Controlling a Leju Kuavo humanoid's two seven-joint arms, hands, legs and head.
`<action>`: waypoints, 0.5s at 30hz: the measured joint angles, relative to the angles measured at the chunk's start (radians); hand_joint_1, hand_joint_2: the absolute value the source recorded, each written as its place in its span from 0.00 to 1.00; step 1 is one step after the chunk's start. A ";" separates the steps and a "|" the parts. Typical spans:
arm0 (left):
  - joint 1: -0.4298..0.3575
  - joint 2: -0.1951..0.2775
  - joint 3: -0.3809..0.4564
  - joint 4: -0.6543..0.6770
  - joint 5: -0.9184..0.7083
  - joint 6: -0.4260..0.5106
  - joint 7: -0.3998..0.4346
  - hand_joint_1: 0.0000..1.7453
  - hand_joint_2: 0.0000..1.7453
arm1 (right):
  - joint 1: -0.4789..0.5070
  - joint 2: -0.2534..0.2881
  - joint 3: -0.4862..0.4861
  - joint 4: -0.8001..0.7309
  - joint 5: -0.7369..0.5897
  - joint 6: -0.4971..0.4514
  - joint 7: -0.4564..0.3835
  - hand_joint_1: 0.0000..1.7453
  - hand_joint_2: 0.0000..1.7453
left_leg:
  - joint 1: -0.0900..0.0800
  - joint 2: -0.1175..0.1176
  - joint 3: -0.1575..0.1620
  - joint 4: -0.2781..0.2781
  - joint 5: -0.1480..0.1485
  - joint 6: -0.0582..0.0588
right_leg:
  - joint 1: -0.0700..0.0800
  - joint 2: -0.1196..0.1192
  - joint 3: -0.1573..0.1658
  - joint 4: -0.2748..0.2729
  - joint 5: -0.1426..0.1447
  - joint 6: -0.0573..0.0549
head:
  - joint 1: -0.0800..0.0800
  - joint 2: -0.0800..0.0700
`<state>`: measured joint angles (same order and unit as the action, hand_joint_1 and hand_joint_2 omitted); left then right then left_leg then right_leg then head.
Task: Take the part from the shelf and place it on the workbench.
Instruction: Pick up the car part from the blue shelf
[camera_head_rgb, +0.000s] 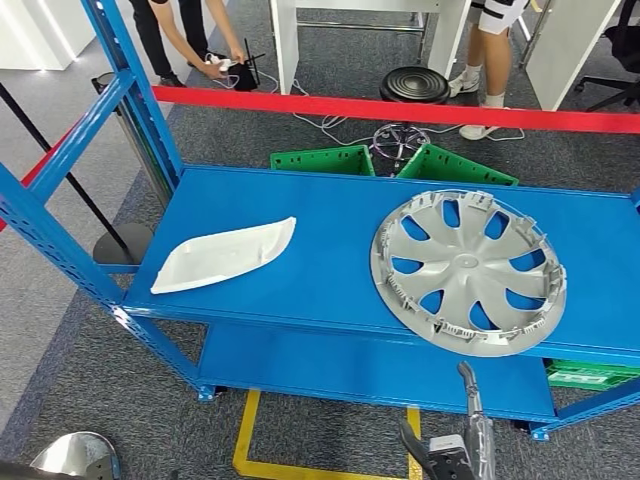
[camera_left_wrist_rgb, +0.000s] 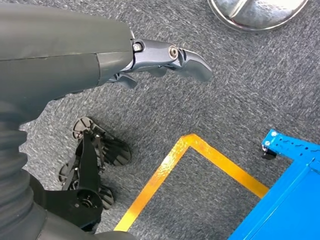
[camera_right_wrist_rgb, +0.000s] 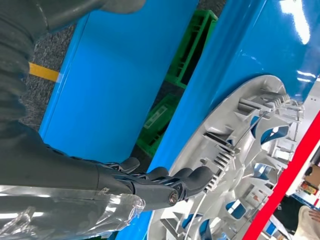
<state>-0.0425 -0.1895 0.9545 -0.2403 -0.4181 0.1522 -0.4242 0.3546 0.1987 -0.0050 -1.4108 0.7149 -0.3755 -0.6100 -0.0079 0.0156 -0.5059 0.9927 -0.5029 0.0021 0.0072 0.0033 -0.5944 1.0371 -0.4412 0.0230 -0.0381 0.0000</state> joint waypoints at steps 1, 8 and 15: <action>0.000 0.001 0.000 0.000 0.000 0.000 0.000 0.00 1.00 | 0.000 0.000 0.000 0.002 0.000 0.000 0.000 0.00 1.00 | 0.000 0.000 0.000 0.000 0.000 0.000 | 0.000 0.000 0.000 0.000 0.000 0.000 | 0.000 0.000; 0.000 0.003 -0.007 0.000 0.000 0.000 0.000 0.00 1.00 | -0.002 -0.001 0.000 0.009 0.000 0.000 0.000 0.00 1.00 | 0.000 0.000 0.000 0.000 0.000 0.000 | 0.000 0.000 0.000 0.000 0.000 0.000 | 0.000 0.000; 0.000 0.004 -0.014 0.000 0.000 0.000 0.000 0.00 1.00 | -0.003 -0.002 0.000 0.012 0.000 0.000 0.000 0.00 1.00 | 0.000 0.000 0.000 0.000 0.000 0.000 | 0.000 0.000 0.000 0.000 0.000 0.000 | 0.000 0.000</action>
<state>-0.0424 -0.1852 0.9407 -0.2399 -0.4181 0.1522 -0.4242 0.3521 0.1972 -0.0050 -1.3987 0.7149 -0.3758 -0.6100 -0.0079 0.0156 -0.5060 0.9926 -0.5029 0.0021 0.0072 0.0033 -0.5944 1.0371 -0.4413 0.0230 -0.0381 0.0000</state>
